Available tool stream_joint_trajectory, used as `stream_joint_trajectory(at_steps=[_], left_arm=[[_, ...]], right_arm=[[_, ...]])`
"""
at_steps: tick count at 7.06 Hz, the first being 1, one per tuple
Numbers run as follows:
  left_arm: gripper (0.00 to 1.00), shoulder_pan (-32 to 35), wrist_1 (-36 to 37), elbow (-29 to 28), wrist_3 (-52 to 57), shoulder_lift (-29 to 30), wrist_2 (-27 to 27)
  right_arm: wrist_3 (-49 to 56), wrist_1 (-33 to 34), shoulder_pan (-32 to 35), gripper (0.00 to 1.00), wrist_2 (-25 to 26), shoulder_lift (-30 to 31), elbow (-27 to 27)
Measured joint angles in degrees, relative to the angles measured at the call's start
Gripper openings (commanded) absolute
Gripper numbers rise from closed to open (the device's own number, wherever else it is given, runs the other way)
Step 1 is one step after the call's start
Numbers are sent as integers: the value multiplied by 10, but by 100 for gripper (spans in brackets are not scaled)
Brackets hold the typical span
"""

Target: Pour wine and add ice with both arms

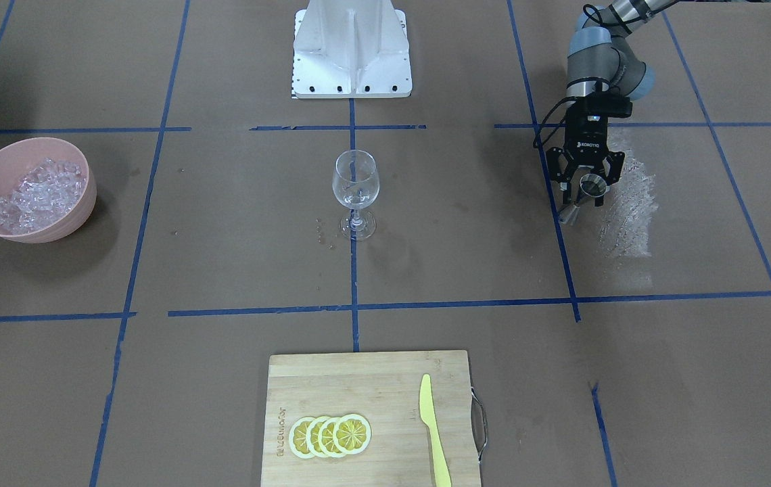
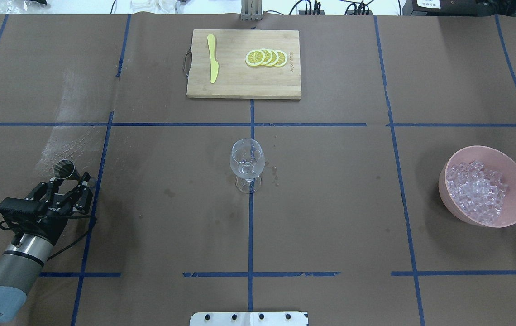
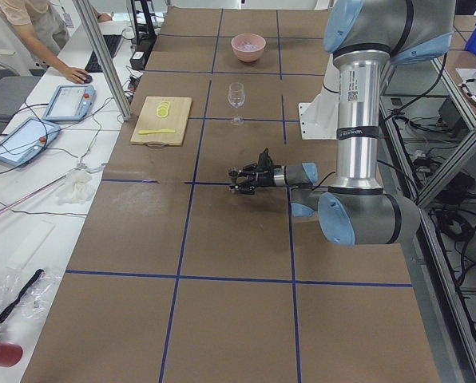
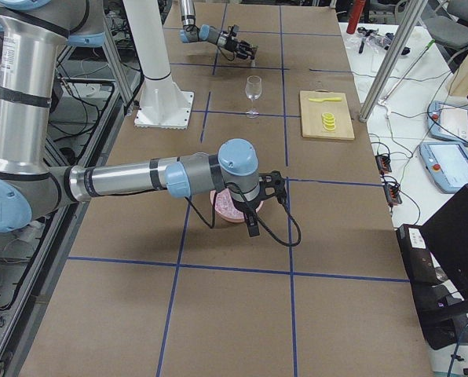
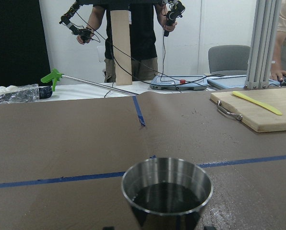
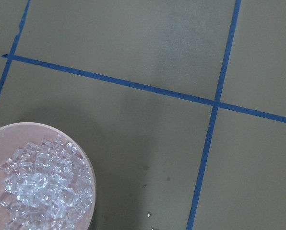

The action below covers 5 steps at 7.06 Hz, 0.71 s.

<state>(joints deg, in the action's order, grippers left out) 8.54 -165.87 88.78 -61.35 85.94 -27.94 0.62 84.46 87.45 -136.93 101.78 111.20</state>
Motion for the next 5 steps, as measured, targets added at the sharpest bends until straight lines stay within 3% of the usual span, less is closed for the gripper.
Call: stream_joint_trajectory(at_steps=[5], left_arm=[[57,-1,0,-15,1,15,-6]], right_arm=[[1,0,0,100,0,0,0]])
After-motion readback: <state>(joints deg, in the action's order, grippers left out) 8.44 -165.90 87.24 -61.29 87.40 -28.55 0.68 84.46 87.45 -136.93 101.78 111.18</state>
